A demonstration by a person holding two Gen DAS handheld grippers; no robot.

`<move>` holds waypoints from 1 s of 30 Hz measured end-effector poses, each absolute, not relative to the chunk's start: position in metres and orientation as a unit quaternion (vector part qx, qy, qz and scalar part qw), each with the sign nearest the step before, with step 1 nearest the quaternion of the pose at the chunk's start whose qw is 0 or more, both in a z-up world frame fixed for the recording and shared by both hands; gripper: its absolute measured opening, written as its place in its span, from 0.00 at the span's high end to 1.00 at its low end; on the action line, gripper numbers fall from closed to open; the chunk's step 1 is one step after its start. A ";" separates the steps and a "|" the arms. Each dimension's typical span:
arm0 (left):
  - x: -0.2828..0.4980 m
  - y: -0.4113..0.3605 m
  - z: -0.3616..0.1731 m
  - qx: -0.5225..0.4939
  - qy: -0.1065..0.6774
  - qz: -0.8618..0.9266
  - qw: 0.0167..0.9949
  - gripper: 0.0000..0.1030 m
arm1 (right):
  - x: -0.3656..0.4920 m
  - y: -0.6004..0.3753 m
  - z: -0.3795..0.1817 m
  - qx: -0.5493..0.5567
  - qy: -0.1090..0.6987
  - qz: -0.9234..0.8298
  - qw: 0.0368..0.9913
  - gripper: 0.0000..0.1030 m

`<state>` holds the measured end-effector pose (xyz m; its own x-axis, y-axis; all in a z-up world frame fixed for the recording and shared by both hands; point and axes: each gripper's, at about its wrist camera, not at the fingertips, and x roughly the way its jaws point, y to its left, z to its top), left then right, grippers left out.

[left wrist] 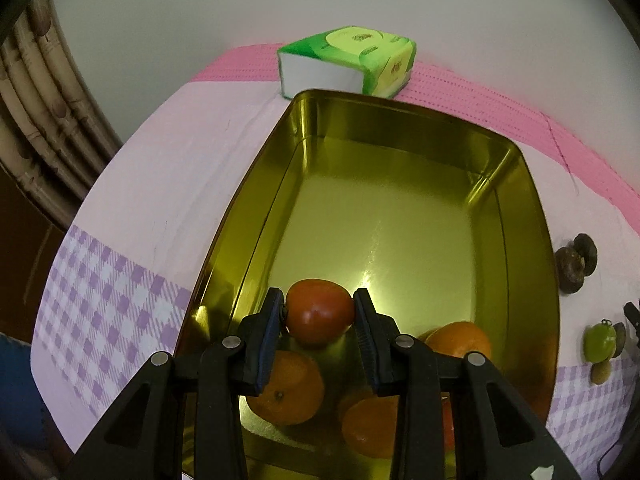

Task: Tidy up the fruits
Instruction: 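Carry the red tomato into the tin and open the left gripper, then lift the left gripper away from the tin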

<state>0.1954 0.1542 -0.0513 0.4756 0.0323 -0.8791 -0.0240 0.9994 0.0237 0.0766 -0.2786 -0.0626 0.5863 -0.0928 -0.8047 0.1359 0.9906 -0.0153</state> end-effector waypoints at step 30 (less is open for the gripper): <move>0.175 0.137 -0.038 0.041 0.482 0.018 0.875 0.45 | 0.081 -0.280 -0.064 0.024 0.467 -0.057 0.882 0.00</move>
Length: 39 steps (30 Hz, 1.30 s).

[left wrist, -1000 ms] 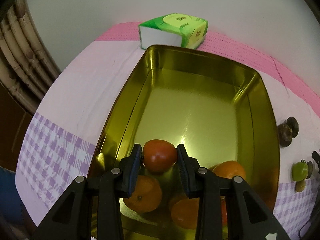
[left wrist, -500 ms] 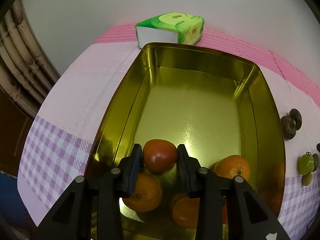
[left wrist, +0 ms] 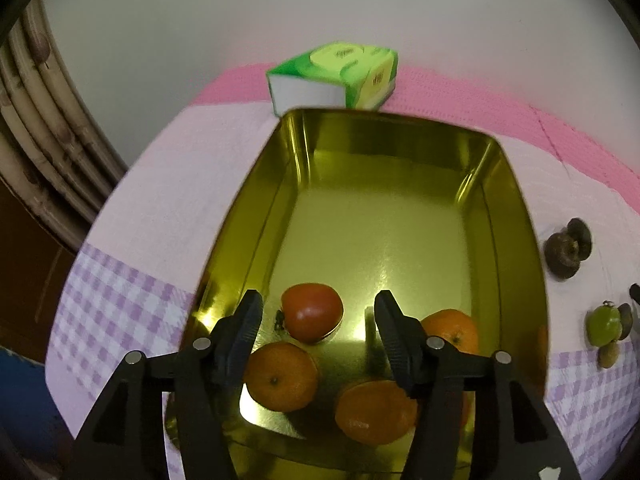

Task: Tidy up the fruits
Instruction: 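Lift the left gripper away from the tin, then reach the right gripper to a dark brown round fruit and grasp it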

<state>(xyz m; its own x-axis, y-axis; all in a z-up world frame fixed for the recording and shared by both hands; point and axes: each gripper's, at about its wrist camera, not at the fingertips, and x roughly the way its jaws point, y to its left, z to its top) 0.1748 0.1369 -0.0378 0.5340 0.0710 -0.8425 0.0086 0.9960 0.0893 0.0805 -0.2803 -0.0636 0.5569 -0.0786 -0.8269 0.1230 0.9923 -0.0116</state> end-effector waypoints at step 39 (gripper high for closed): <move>0.090 0.174 0.014 -0.007 0.446 0.041 0.894 0.19 | 0.050 -0.163 -0.055 -0.042 0.472 0.056 0.879 0.46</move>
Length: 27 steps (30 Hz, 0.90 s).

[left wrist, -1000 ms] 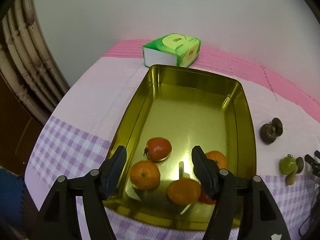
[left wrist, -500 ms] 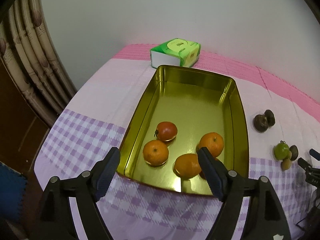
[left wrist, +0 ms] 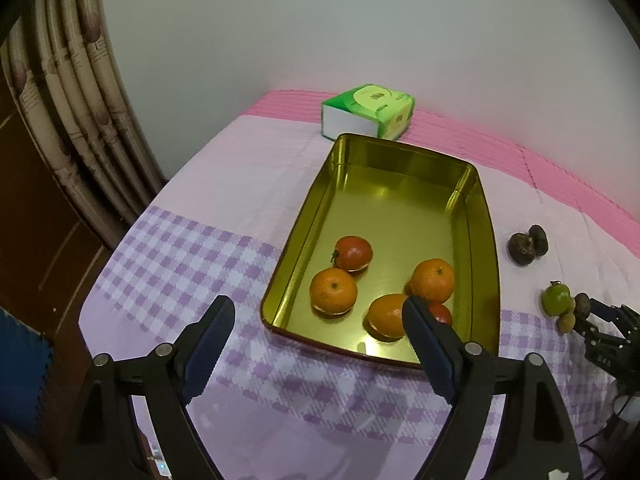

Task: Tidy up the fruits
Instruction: 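Reach the right gripper to a dark brown round fruit and grasp it, then carry the dark brown fruit into the tin and open the right gripper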

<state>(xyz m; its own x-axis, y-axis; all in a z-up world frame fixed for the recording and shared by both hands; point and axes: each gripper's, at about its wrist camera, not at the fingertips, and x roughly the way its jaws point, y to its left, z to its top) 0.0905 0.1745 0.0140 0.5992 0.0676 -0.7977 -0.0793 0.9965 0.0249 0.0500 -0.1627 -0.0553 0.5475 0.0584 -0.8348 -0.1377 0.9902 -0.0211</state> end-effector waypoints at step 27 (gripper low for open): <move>0.077 0.220 0.017 -0.068 0.447 0.100 0.886 0.04 | 0.064 -0.113 0.010 -0.038 0.423 0.101 0.900 0.64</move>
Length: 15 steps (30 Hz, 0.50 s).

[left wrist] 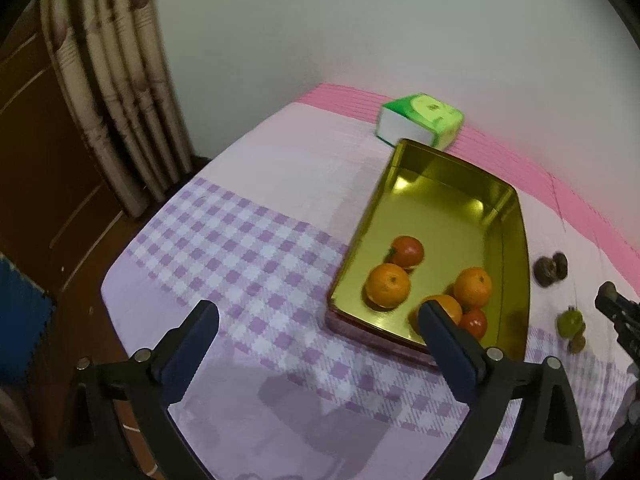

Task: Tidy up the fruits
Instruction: 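Carry the dark brown fruit into the tin and open the right gripper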

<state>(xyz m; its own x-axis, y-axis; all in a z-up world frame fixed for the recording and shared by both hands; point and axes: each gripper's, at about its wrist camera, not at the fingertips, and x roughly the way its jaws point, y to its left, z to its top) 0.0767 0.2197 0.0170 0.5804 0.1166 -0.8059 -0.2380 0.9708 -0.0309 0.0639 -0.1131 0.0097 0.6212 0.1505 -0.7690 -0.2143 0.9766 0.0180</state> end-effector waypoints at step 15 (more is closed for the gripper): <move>0.063 0.266 0.022 -0.131 0.431 0.168 0.877 0.02 | 0.081 0.042 0.016 -0.089 0.422 0.243 0.869 0.64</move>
